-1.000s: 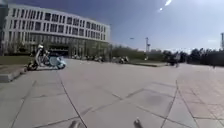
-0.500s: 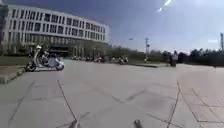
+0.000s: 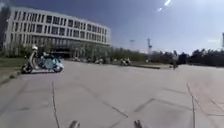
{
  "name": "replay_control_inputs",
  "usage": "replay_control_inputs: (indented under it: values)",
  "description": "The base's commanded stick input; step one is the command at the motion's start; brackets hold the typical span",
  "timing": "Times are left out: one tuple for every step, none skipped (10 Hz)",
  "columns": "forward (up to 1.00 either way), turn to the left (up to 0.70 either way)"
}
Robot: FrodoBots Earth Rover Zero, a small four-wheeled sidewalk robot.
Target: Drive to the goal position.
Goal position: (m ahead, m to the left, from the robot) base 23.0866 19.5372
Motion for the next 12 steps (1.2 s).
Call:
replay_control_inputs:
  values:
    - [0.85, 0.00]
    - [0.85, 0.00]
    - [0.85, 0.00]
    - [0.85, 0.00]
    - [0.85, 0.00]
    - [0.85, 0.00]
    - [0.85, 0.00]
    - [0.85, 0.00]
    - [0.85, 0.00]
    - [0.85, 0.00]
    - [0.85, 0.00]
    - [0.85, 0.00]
